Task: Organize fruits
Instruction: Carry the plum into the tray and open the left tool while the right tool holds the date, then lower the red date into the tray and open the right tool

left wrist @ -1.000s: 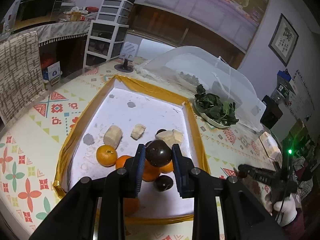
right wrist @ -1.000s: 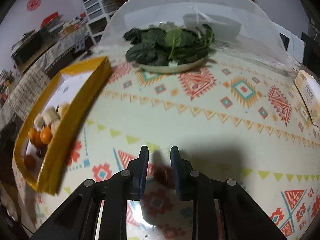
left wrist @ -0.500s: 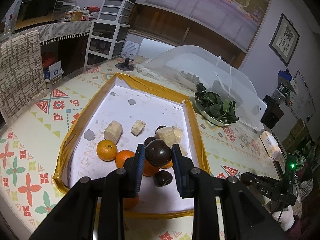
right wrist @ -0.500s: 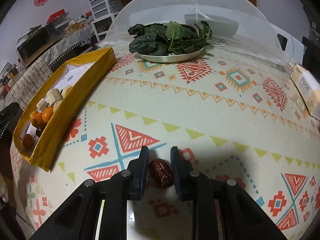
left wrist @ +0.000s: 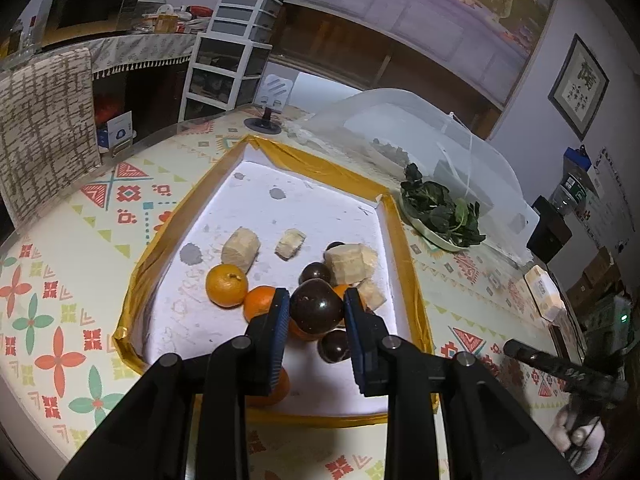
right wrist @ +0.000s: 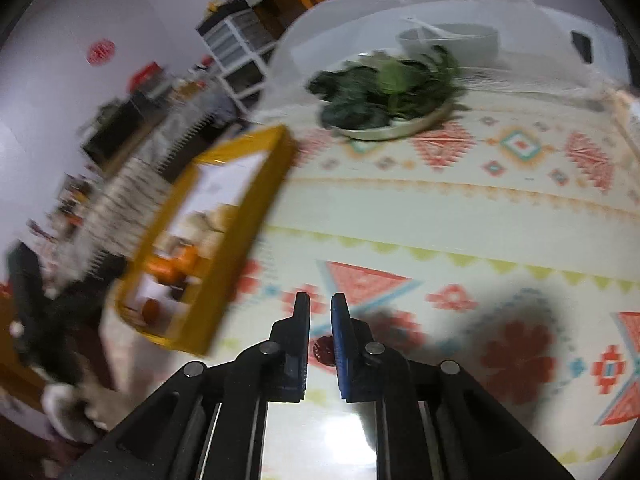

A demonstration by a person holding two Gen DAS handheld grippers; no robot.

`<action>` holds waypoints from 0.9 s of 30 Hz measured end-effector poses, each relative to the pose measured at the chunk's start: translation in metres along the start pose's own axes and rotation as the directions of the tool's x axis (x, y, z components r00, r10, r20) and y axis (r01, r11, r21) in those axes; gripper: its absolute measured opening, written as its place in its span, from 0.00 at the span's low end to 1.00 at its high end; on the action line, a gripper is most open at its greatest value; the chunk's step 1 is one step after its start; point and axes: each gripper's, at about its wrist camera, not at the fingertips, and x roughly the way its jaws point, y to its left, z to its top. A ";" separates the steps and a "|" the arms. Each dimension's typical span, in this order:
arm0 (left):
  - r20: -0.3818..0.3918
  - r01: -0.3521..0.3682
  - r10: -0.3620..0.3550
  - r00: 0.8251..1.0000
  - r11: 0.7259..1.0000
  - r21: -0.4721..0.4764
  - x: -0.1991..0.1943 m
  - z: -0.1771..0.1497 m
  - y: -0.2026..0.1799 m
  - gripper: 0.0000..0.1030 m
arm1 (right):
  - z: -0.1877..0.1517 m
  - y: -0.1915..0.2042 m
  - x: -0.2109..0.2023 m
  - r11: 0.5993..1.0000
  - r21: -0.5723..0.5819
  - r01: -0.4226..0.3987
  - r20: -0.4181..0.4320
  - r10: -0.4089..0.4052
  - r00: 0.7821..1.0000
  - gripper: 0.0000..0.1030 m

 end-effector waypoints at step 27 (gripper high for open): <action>0.043 -0.117 0.118 0.992 0.993 -0.016 -0.017 0.000 0.013 0.69 | -0.042 0.029 0.034 0.944 -0.205 0.258 -0.012 -0.266 0.964 0.19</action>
